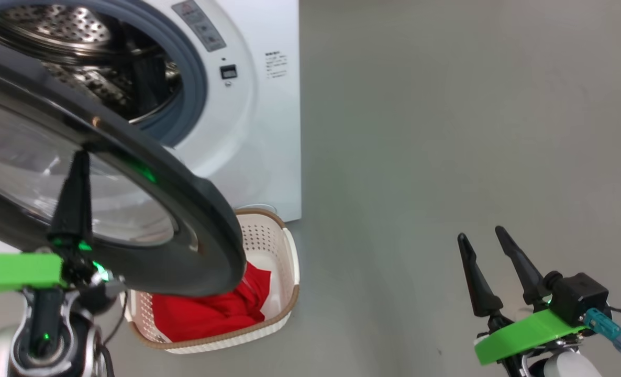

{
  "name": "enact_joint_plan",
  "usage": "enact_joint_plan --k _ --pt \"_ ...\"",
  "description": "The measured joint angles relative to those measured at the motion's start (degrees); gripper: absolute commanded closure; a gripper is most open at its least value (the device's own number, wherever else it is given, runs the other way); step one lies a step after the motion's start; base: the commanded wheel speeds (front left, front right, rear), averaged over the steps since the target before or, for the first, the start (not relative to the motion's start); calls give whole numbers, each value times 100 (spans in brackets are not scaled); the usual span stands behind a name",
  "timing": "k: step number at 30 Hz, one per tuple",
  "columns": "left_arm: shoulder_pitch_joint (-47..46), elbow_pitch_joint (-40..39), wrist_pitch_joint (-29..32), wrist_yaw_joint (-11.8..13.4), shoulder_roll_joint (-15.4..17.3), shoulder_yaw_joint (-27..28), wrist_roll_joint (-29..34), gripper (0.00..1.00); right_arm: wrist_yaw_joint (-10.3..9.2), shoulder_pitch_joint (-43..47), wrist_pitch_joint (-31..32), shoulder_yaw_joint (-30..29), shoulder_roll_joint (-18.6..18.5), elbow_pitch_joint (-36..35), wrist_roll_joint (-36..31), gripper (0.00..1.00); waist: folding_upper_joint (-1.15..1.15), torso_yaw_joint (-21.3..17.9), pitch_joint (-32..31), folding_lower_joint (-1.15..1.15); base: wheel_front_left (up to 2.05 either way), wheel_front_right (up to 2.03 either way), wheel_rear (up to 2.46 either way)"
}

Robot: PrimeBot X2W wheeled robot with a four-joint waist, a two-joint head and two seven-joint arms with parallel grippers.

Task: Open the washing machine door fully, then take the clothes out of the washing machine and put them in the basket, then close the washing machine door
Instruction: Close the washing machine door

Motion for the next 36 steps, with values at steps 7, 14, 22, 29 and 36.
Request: enact_joint_plan --k 7,14,22,29,36 --pt "-679 500 -216 -9 -1 64 -57 100 0 -224 0 45 -2 -15 8 0 0 -224 226 0 0 0 0" --pt "-1407 1224 -299 -160 53 207 -63 100 0 -341 0 83 -12 -36 9 0 0 -433 412 0 0 0 0" --pt "-1940 1976 -388 -446 115 280 -62 100 0 -416 0 79 -45 -46 8 0 0 -574 502 0 0 0 0" --pt "-1870 2095 -180 -781 102 264 -279 0 0 -415 0 49 -53 -27 8 0 0 -478 389 0 0 0 0" --pt "-1042 1989 -180 -803 79 265 -278 0 0 -389 0 58 -55 -26 49 0 0 -232 169 0 0 0 0"
